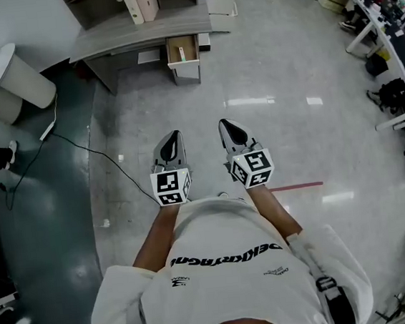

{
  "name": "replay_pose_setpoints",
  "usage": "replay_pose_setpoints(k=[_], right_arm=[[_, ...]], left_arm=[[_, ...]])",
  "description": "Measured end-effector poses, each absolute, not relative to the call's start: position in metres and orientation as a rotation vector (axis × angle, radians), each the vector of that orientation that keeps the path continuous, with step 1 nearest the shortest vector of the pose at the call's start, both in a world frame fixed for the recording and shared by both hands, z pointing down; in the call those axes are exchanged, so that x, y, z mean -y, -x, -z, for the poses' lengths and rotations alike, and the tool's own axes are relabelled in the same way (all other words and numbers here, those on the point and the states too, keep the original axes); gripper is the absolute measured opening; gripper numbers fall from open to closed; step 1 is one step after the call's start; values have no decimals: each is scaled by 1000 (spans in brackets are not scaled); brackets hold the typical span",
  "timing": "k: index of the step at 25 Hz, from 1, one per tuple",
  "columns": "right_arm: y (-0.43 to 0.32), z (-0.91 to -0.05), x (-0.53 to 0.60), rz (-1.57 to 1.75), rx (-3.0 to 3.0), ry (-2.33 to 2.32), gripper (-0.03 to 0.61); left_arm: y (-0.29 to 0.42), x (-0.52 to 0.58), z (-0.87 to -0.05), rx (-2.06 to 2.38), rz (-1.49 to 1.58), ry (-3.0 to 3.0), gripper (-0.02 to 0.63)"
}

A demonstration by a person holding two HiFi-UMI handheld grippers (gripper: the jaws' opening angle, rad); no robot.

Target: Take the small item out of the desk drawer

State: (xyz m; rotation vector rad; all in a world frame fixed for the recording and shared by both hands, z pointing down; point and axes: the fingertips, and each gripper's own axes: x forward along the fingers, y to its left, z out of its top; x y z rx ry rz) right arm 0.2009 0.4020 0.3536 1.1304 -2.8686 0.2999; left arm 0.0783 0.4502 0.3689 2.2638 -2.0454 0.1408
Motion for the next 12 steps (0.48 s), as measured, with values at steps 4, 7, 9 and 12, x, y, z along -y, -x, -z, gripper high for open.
replay_pose_setpoints(k=[4,7,9,12], right_arm=[[-223,-361,-393,-323,2878,-1114,32],[-235,-365,-386,-344,2887,-1115,32],[-238,-369,-380,-359,2886,-1111,32],[-239,-373,-368,-372,2879,-1112,32]], left_arm=[[-100,-440,-372,2070,-133,-2243,15],[-112,-434,-373,2085,-139,-2231,15],[-115,-429,-373,2088,-138,-2225,15],[-117,-418,-377,2081,-142,-2223,15]])
